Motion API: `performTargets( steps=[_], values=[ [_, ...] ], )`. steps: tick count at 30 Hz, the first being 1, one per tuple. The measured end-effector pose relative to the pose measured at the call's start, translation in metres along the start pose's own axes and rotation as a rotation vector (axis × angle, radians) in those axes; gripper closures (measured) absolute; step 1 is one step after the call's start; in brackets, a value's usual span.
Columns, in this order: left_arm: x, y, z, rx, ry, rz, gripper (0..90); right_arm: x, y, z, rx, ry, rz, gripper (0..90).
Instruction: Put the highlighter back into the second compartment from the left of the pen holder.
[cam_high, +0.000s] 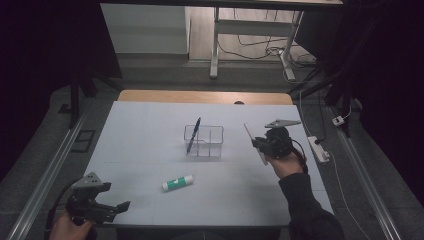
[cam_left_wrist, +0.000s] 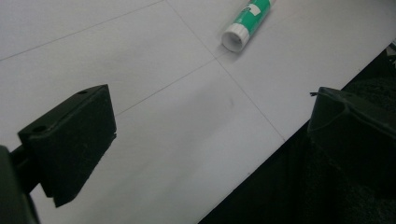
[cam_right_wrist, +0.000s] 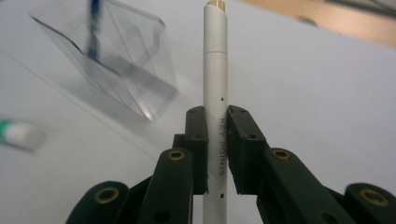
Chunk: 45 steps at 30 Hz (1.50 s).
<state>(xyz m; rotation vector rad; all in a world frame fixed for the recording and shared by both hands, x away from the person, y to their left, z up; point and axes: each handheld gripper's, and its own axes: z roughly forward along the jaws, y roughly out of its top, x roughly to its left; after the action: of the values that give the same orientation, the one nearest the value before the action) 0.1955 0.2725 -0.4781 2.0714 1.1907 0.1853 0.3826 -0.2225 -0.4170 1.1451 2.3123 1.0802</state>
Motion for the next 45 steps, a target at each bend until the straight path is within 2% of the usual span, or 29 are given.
performTargets(
  steps=[6, 13, 19, 23, 26, 29, 37, 45],
  values=[
    [0.000, 0.000, 0.000, -0.002, -0.001, 0.001, 1.2, 0.019, 0.020, 0.013, -0.087, 0.067, -0.035, 78.4],
    [0.000, 0.000, 0.000, -0.004, -0.004, 0.001, 1.2, 0.044, 0.039, 0.037, -0.124, 0.109, -0.069, 78.4],
    [0.001, 0.000, 0.000, -0.004, -0.005, 0.001, 1.3, 0.057, 0.053, 0.057, -0.157, 0.151, -0.082, 78.4],
    [0.001, 0.000, -0.001, -0.005, -0.005, 0.001, 1.3, 0.067, 0.061, 0.068, -0.191, 0.163, -0.123, 78.5],
    [0.001, -0.001, -0.001, -0.005, -0.006, 0.001, 1.3, 0.072, 0.067, 0.076, -0.219, 0.172, -0.129, 78.4],
    [0.001, -0.001, -0.001, -0.006, -0.008, 0.002, 1.3, 0.075, 0.073, 0.084, -0.244, 0.191, -0.114, 78.4],
    [0.001, -0.001, -0.001, -0.009, -0.011, 0.003, 1.3, 0.085, 0.078, 0.105, -0.294, 0.200, -0.156, 78.4],
    [0.001, -0.001, -0.001, -0.010, -0.012, 0.005, 1.4, 0.089, 0.071, 0.120, -0.290, 0.196, -0.173, 78.3]
  ],
)
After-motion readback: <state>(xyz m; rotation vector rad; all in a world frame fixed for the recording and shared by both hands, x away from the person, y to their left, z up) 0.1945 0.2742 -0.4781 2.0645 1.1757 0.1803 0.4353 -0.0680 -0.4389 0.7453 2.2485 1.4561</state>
